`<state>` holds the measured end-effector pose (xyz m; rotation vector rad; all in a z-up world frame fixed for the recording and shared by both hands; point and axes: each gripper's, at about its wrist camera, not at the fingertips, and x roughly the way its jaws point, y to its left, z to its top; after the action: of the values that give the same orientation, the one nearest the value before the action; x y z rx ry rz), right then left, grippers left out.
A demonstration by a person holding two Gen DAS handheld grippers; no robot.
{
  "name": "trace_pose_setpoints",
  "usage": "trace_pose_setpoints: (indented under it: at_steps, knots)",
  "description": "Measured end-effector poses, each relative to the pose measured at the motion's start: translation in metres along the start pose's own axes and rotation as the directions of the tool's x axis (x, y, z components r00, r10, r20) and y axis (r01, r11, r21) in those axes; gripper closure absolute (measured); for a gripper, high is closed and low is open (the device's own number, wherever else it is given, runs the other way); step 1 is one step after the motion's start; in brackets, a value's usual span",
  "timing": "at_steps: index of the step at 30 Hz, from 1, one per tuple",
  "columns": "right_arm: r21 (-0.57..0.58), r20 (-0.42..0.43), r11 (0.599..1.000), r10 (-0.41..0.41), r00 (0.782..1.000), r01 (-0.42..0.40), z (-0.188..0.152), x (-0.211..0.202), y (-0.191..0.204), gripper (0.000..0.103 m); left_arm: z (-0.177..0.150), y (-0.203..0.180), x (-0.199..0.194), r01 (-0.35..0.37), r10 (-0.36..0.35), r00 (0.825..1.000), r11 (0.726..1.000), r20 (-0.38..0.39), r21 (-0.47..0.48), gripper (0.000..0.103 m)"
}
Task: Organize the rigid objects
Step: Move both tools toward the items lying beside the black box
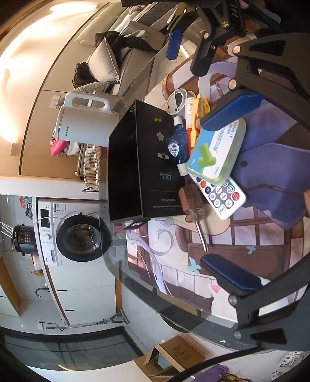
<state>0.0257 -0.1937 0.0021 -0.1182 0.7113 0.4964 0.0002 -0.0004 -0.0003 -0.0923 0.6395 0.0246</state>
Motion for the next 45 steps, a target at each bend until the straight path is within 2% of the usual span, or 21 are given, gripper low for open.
trace_pose_setpoints:
  at_steps: [9,10,45]
  knots:
    - [-0.059,0.007,0.998,-0.034,0.999,0.034,-0.001,-0.003,0.006,0.0,-0.001,0.005,-0.002,0.02,-0.02,1.0,1.0,0.005,0.024,0.0]
    - [-0.059,0.01,0.998,-0.032,0.999,0.032,-0.002,-0.003,0.006,0.0,-0.001,0.001,0.005,-0.01,0.01,1.0,1.0,-0.001,0.014,0.0]
    - [-0.093,-0.005,0.995,-0.044,0.999,0.044,-0.003,0.0,0.008,0.0,-0.002,0.011,0.006,-0.018,0.018,1.0,1.0,-0.01,-0.013,0.0]
